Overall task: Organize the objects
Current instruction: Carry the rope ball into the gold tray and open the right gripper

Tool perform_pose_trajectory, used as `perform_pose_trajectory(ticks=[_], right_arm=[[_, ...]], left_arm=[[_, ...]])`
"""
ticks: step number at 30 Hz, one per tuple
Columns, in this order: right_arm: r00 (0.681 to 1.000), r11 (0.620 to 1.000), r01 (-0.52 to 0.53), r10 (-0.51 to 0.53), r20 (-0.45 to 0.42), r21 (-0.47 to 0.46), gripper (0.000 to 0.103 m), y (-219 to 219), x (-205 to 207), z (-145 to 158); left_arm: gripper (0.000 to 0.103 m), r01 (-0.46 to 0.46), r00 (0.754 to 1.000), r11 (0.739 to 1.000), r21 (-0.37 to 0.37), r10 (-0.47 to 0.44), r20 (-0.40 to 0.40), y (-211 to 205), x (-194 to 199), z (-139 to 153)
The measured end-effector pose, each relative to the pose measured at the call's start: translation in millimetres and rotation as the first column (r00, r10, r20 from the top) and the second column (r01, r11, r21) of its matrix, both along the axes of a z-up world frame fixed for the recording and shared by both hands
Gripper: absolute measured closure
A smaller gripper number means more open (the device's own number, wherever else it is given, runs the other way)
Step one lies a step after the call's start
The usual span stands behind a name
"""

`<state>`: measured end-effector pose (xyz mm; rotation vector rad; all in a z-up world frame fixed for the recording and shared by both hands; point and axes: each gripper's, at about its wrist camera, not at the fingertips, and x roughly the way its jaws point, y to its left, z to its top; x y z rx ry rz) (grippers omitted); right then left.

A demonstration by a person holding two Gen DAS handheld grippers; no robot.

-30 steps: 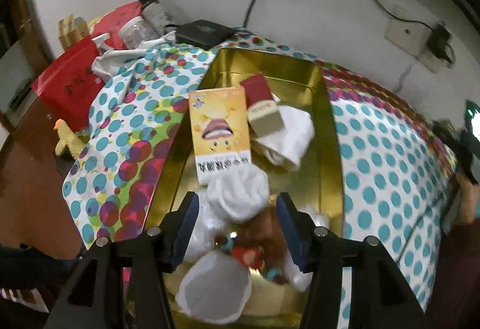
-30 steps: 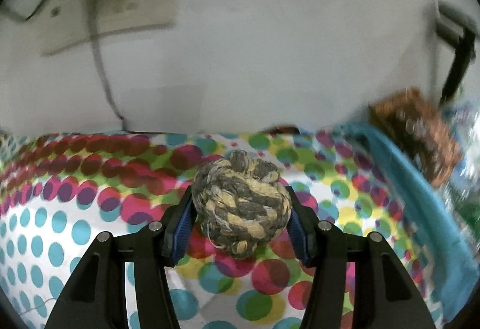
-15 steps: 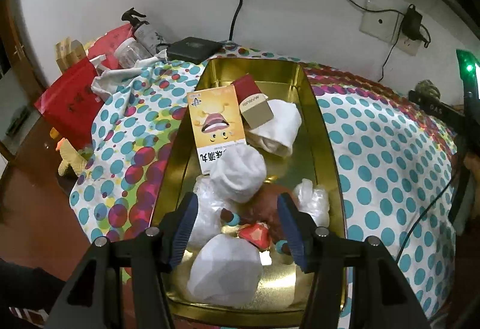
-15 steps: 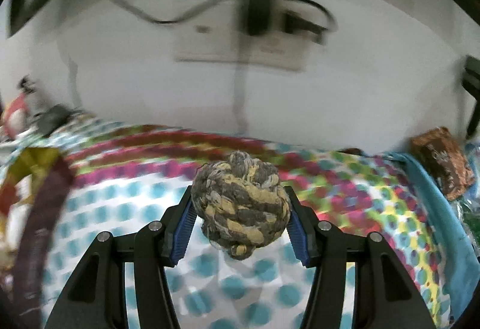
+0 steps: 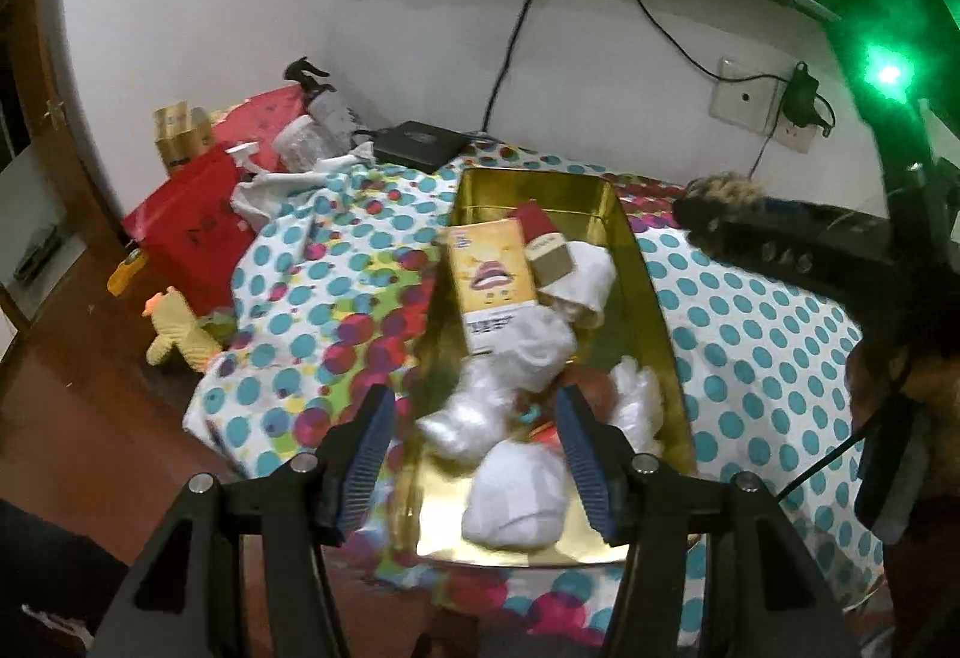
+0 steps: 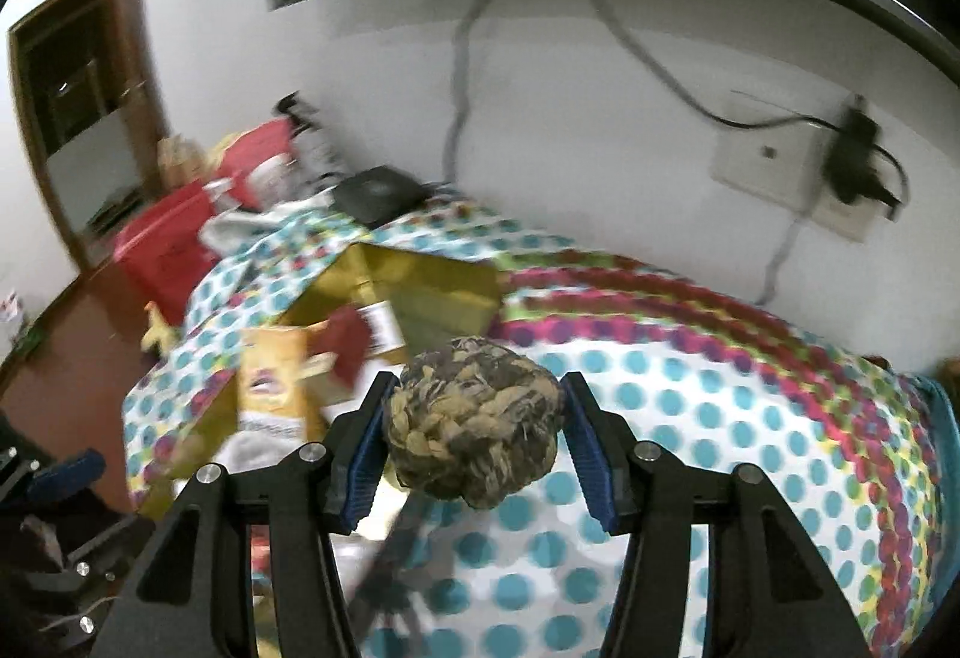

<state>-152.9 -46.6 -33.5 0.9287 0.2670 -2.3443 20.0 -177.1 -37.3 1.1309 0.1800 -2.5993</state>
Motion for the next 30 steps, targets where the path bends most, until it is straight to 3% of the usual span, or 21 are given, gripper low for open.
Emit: perform_pose_trajectory(ticks=[8, 19, 30], right_arm=[[0.995, 0.996, -0.079, 0.076, 0.066, 0.042, 0.051, -48.2, 18.4, -15.6], [0.989, 0.992, -0.072, 0.057, 0.137, 0.100, 0.051, -70.1, 15.1, -39.4], [0.988, 0.986, -0.066, 0.042, 0.150, 0.156, 0.051, -85.3, 17.6, -56.9]], left_arm=[[0.046, -0.050, 0.999, 0.999, 0.008, 0.050, -0.008, -29.2, 23.8, -1.5], [0.046, -0.053, 0.999, 0.998, 0.027, 0.053, 0.003, -38.6, 21.6, -7.7], [0.046, -0.078, 0.997, 0.997, 0.008, 0.078, 0.010, -49.7, 26.6, -5.4]])
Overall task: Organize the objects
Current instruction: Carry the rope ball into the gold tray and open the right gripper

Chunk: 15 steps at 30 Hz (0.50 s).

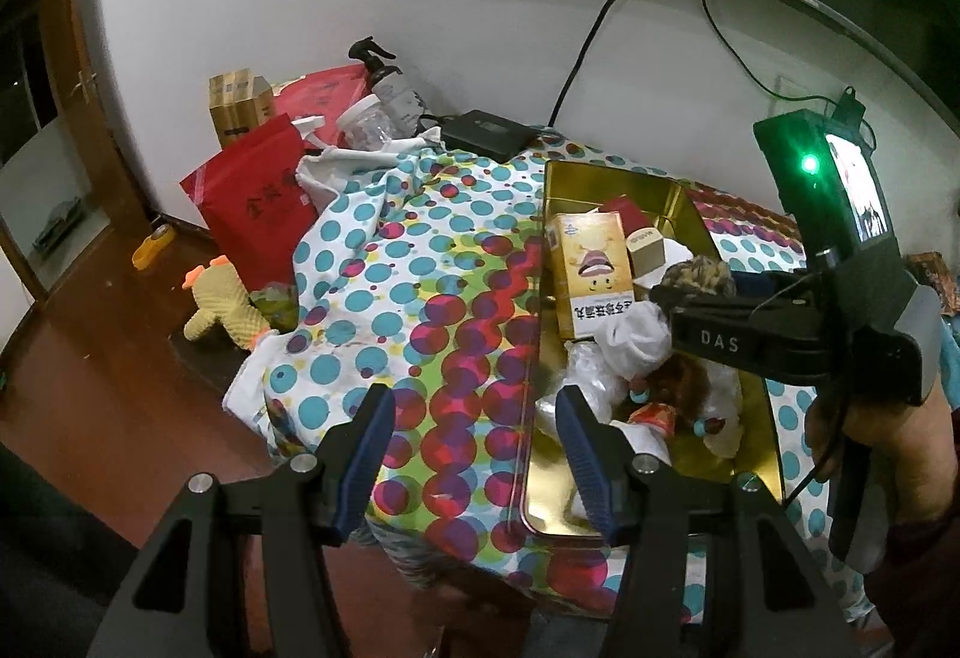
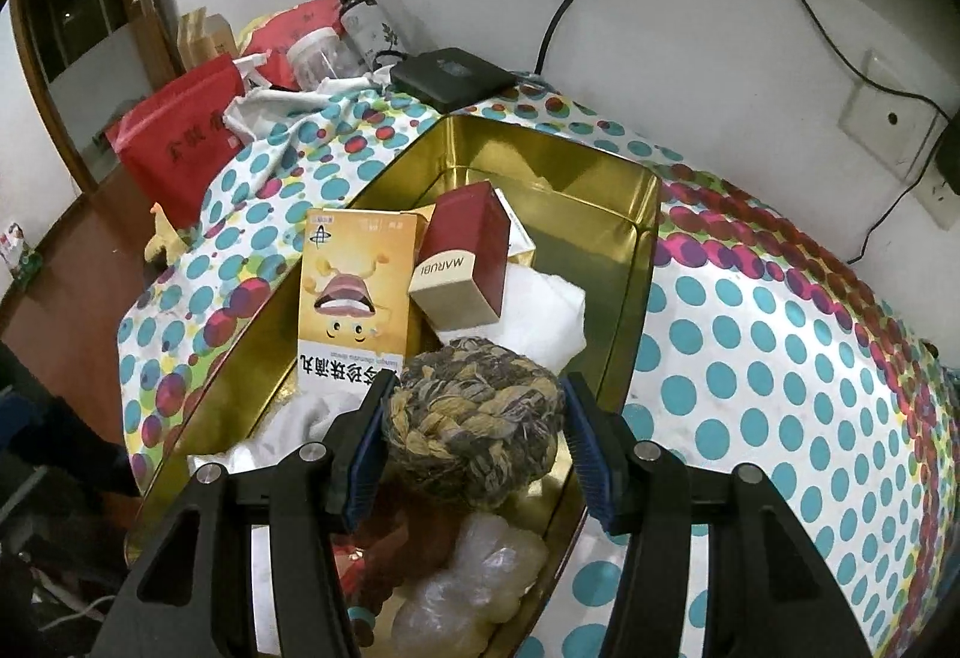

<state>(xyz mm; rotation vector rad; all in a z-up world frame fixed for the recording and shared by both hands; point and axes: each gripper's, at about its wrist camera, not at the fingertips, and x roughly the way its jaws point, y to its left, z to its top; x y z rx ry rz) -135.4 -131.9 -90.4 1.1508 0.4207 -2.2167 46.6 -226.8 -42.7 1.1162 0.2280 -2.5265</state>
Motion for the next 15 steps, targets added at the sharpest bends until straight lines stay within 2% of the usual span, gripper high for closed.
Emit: perform_pose_trajectory(ticks=[10, 15], right_arm=[[1.000, 0.999, 0.004, -0.004, -0.017, 0.044, 0.050, -6.3, 4.7, -2.7], [0.999, 0.999, -0.001, 0.003, -0.047, 0.050, 0.049, -6.6, 12.6, 6.2]], left_arm=[[0.046, -0.026, 1.000, 1.000, 0.016, 0.026, 0.003, -8.3, 6.8, 0.4], [0.046, -0.035, 0.999, 0.999, 0.019, 0.036, -0.005, -8.4, 9.3, 4.2]])
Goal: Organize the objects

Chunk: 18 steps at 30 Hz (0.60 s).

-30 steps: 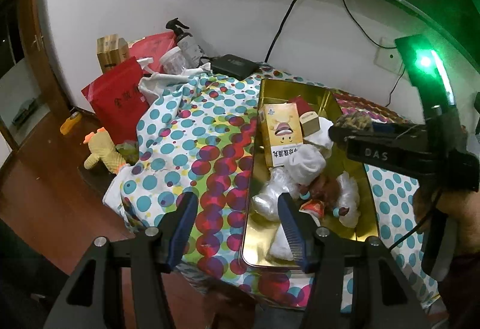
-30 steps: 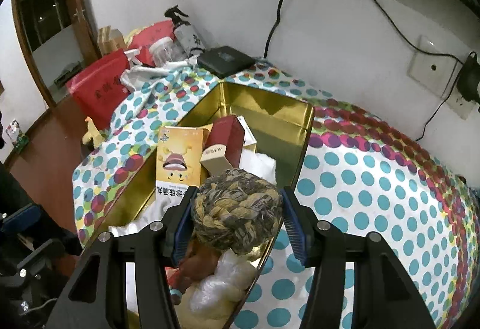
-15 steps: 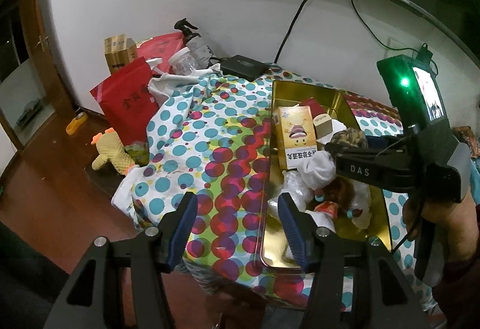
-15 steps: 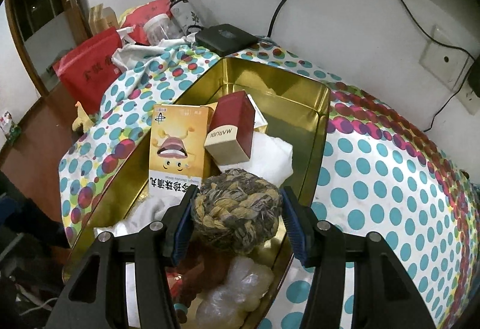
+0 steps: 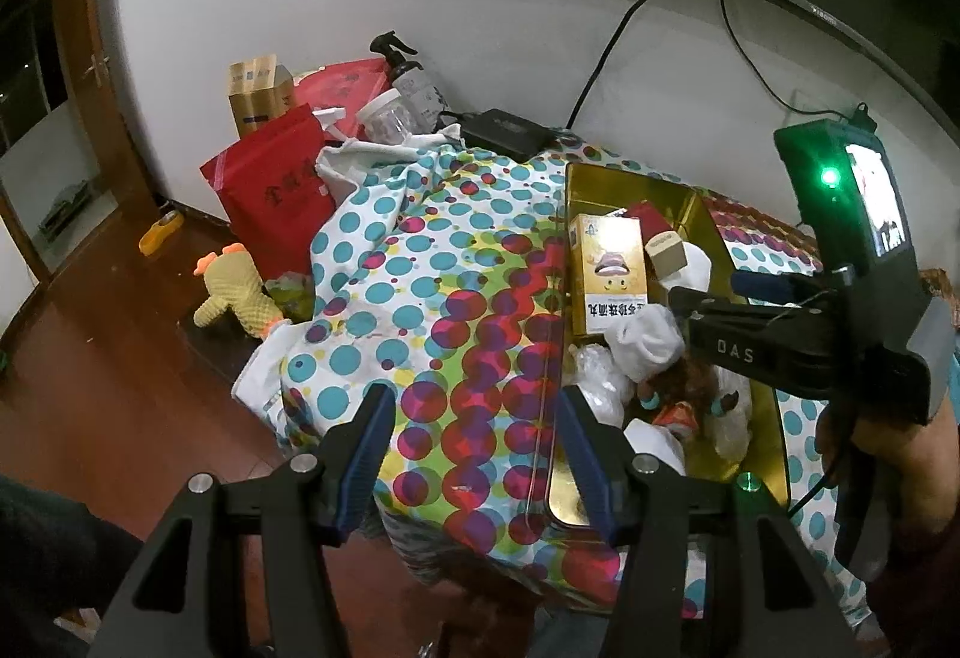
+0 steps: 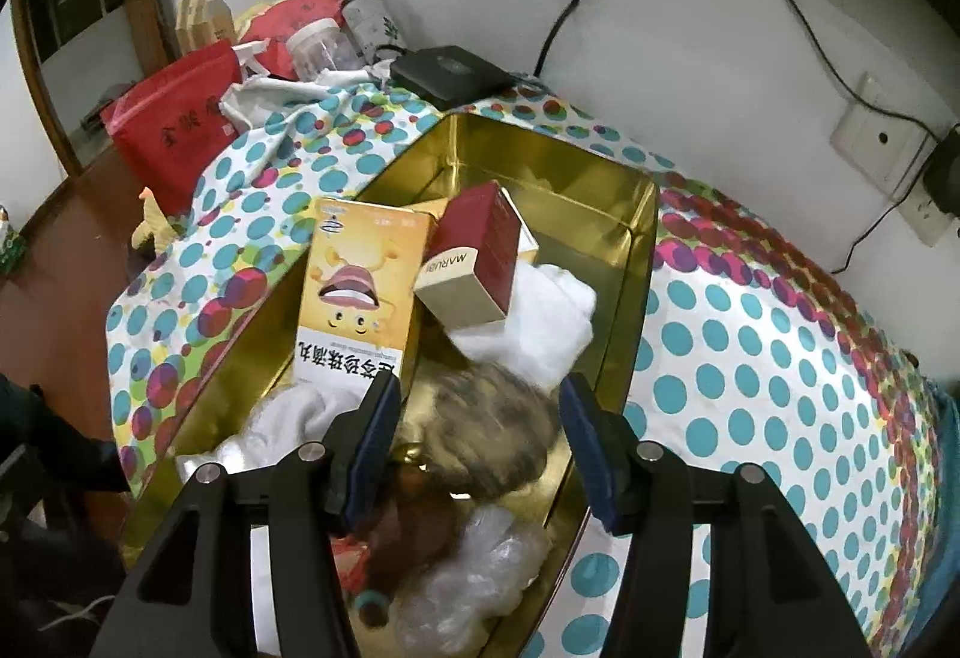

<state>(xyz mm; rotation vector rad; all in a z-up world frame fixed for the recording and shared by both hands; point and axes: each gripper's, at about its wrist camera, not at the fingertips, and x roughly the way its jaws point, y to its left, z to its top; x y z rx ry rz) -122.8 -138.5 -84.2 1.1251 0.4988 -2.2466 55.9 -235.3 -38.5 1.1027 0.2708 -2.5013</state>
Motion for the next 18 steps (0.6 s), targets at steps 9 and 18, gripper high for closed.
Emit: perform_pose_trajectory(ticks=[9, 18], right_arm=[[0.998, 1.000, -0.010, 0.008, -0.059, -0.018, 0.032, 3.7, 18.3, 24.2], [0.993, 0.999, 0.019, -0.025, -0.119, -0.050, 0.014, 29.5, 51.5, 54.9]], left_arm=[[0.046, -0.007, 1.000, 1.000, -0.011, 0.007, -0.012, 5.1, 2.7, 9.2], [0.046, 0.009, 1.000, 1.000, -0.021, -0.010, -0.013, 22.0, 1.4, 18.7]])
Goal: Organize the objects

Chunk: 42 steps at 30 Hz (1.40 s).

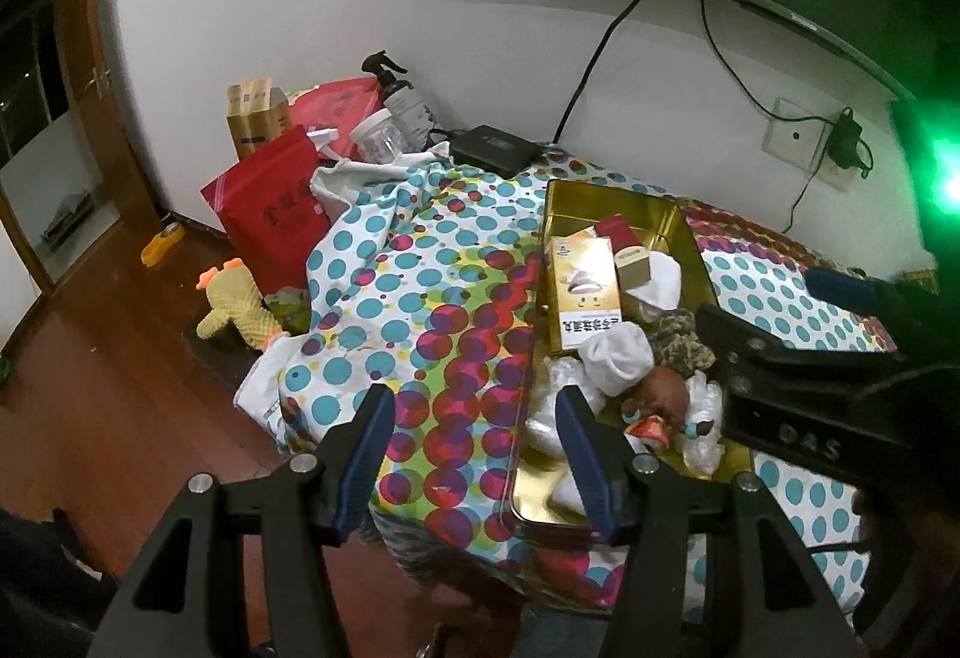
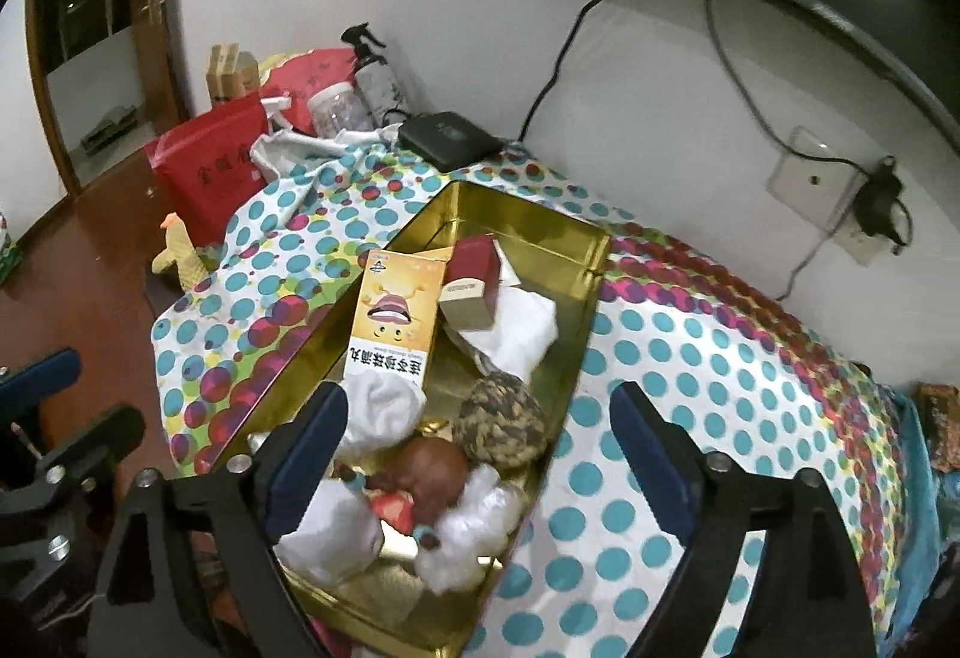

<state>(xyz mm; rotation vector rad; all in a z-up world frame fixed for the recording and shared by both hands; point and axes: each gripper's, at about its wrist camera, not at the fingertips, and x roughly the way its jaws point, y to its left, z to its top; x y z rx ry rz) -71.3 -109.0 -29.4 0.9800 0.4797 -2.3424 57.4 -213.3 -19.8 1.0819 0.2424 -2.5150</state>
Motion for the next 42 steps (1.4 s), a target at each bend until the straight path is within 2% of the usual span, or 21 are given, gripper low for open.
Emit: perform_pose_trajectory(ticks=[2, 5, 16, 18, 19, 31, 34, 42], right_arm=[[1.000, 1.000, 0.022, -0.022, -0.018, -0.001, 0.007, 8.5, 6.6, 6.1], [0.998, 0.998, 0.054, -0.054, -0.036, 0.010, 0.004, 19.3, 14.5, 11.6], [0.992, 0.993, 0.121, -0.121, -0.026, 0.012, 0.001, 64.9, 42.6, 35.0], [0.992, 0.992, 0.121, -0.121, -0.027, 0.017, 0.001, 70.5, 49.9, 37.6], [0.992, 0.992, 0.120, -0.119, -0.029, 0.024, 0.001, 73.6, 54.5, 38.6], [0.994, 0.993, 0.105, -0.105, -0.013, 0.047, 0.001, 107.1, 89.5, 41.7], [0.994, 0.993, 0.106, -0.106, 0.000, 0.047, 0.001, 113.0, 93.9, 40.5], [0.994, 0.993, 0.106, -0.107, 0.027, 0.048, 0.001, 124.3, 106.8, 36.8]], left_arm=[[0.046, -0.004, 1.000, 1.000, -0.011, 0.004, 0.004, 3.9, -0.1, 2.0], [0.046, 0.002, 1.000, 1.000, -0.014, -0.002, 0.007, 10.1, 0.0, 6.0], [0.045, 0.019, 0.999, 0.999, -0.025, -0.019, 0.028, 33.8, 7.8, 21.0], [0.034, 0.021, 0.999, 1.000, -0.020, -0.020, 0.031, 37.5, 9.8, 23.3], [0.032, 0.017, 0.999, 1.000, -0.020, -0.017, 0.031, 38.4, 10.8, 24.3], [0.030, 0.011, 0.999, 1.000, -0.029, -0.010, 0.041, 55.5, 17.9, 36.4], [0.024, 0.023, 0.999, 0.999, -0.027, -0.022, 0.038, 62.7, 18.6, 38.8], [0.023, 0.062, 0.998, 0.997, -0.049, -0.061, 0.032, 85.5, 21.8, 47.9]])
